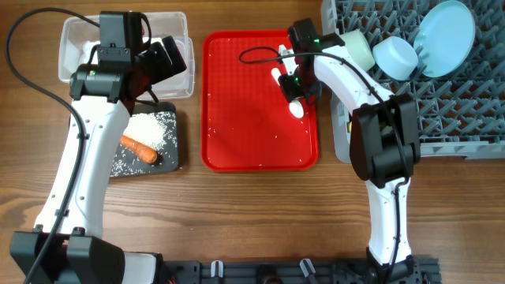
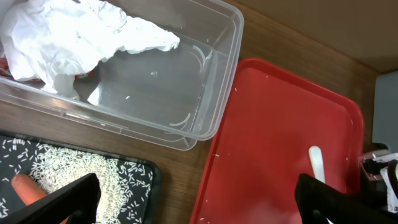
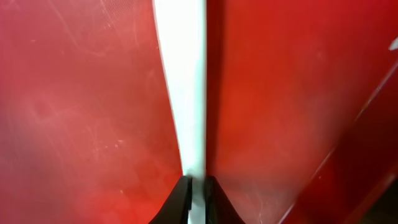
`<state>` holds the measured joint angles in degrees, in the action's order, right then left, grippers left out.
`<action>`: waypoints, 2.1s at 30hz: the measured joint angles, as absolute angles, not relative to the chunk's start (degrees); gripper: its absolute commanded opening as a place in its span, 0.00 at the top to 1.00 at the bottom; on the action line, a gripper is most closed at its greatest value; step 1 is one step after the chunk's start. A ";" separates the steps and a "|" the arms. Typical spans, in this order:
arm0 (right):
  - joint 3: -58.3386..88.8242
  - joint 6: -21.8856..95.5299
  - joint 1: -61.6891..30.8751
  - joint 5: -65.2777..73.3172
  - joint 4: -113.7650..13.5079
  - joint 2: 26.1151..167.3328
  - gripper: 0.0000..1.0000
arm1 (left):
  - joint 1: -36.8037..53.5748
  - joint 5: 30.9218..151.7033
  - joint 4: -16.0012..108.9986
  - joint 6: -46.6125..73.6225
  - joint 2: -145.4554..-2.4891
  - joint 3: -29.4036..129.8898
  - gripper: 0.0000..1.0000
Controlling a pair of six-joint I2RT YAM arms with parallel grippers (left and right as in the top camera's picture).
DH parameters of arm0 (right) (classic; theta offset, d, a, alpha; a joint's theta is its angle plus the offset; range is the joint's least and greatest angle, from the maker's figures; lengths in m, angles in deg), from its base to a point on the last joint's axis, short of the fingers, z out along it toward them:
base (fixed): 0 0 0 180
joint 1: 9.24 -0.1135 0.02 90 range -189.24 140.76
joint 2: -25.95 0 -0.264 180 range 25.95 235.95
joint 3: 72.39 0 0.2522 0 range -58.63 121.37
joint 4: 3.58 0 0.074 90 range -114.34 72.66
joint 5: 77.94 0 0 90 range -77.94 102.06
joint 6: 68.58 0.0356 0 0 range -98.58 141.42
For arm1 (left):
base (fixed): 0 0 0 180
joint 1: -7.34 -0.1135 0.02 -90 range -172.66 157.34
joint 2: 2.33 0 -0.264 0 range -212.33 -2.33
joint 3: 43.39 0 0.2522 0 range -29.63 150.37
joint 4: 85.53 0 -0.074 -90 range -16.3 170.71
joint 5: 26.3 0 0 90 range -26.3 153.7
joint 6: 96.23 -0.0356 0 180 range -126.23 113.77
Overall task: Sort waste into correct bins and load items into the dishwasher rack
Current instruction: 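Carry the white spoon right and lay it in the rack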
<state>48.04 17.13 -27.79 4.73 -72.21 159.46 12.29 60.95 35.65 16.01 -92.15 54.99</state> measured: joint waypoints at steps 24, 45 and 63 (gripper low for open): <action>44.28 15.80 -27.68 -2.48 -81.26 158.57 0.92 | 12.29 60.93 35.67 16.01 -92.15 54.99 0.00; 46.44 18.00 -23.53 6.00 -79.47 138.61 0.96 | 12.29 60.95 35.62 16.01 -92.15 54.99 0.00; 46.47 64.19 6.79 8.64 -87.27 130.61 0.96 | 12.29 60.95 35.65 16.01 -92.15 54.99 0.00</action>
<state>46.47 64.19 6.79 8.64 -87.27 130.61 12.29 60.95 35.65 16.01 -92.15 54.99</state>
